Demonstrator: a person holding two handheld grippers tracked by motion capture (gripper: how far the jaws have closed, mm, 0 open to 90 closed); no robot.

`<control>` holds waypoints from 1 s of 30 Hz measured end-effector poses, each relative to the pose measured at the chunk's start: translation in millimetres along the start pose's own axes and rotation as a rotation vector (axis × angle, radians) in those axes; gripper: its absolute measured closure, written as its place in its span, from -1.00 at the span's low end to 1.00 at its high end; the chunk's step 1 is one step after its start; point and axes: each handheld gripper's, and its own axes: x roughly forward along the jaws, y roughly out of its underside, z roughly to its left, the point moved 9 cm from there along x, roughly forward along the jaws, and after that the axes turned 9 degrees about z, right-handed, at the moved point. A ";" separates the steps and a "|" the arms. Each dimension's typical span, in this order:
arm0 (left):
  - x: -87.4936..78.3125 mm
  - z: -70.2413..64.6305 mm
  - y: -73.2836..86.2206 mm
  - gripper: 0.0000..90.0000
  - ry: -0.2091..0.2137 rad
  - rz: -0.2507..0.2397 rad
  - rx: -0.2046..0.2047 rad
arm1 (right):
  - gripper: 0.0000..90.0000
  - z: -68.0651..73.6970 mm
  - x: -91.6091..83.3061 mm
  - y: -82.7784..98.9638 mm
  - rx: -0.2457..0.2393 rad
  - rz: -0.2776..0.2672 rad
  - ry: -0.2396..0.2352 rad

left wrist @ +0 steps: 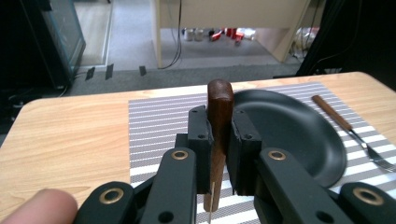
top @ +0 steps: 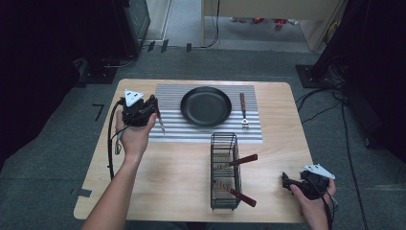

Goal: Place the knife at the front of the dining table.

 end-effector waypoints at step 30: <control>146.1 23.5 -19.9 0.83 -0.114 0.121 -0.133 | -1.00 0.9 0.0 0.1 -0.008 0.000 -0.007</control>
